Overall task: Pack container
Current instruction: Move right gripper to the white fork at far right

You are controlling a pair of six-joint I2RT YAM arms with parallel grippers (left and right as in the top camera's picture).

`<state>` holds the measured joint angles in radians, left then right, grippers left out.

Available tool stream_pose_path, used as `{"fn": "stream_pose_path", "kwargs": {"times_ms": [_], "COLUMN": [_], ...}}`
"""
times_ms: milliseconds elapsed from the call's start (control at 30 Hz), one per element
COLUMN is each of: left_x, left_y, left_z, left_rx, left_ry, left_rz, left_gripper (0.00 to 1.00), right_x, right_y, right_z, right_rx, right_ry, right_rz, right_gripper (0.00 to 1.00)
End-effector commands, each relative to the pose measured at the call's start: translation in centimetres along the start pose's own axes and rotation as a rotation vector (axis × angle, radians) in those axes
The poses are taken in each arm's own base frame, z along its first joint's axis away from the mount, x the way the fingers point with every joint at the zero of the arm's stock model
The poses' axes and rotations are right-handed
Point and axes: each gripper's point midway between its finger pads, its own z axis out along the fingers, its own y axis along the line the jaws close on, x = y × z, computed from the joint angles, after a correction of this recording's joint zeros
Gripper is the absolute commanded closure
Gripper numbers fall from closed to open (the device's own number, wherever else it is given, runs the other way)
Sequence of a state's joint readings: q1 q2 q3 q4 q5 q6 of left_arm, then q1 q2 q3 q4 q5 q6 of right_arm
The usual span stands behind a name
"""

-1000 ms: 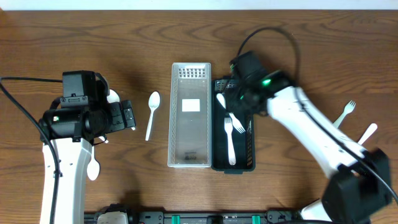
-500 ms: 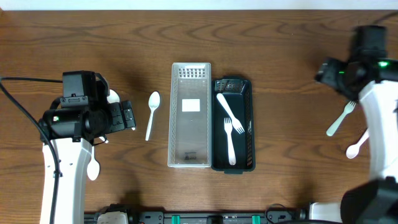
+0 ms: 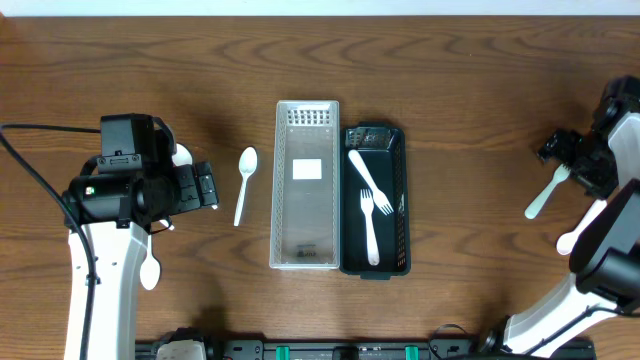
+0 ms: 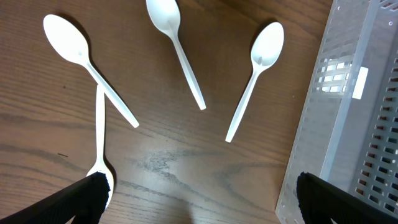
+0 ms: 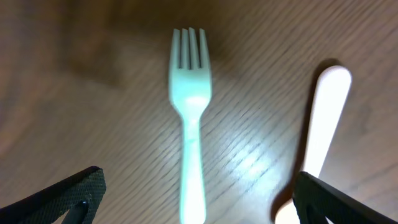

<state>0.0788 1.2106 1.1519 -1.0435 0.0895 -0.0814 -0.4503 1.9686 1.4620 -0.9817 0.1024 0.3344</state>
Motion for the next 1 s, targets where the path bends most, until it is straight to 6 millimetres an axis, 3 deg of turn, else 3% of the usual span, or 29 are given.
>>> {"fn": "stream_pose_path", "kwargs": {"times_ms": [0,300,733,867,967], "left_x": [-0.2,-0.2,-0.2,-0.2,-0.2], "left_y": [0.4,0.4,0.4,0.4,0.4], "left_z": [-0.1,-0.1,-0.1,-0.1,-0.1], "left_rx": [-0.017,-0.017,-0.017,-0.017,-0.017], "left_ry": [-0.004,-0.004,-0.004,-0.004,-0.004], "left_rz": [-0.011,-0.011,-0.011,-0.011,-0.011], "left_gripper": [0.02,0.02,0.02,0.02,0.02], "right_x": [0.0,-0.3,-1.1,-1.6,-1.7], "right_y": [-0.7,-0.4,0.5,0.7,0.7], "right_z": [1.7,4.7,6.8,6.8,6.8], "right_rx": [0.006,-0.034,-0.069,-0.074,-0.076], "right_ry": [0.032,0.069,0.054,0.033,0.029], "right_rz": [-0.020,-0.051,-0.087,-0.085,-0.084], "right_gripper": [0.01,0.01,0.01,0.08,0.23]}}
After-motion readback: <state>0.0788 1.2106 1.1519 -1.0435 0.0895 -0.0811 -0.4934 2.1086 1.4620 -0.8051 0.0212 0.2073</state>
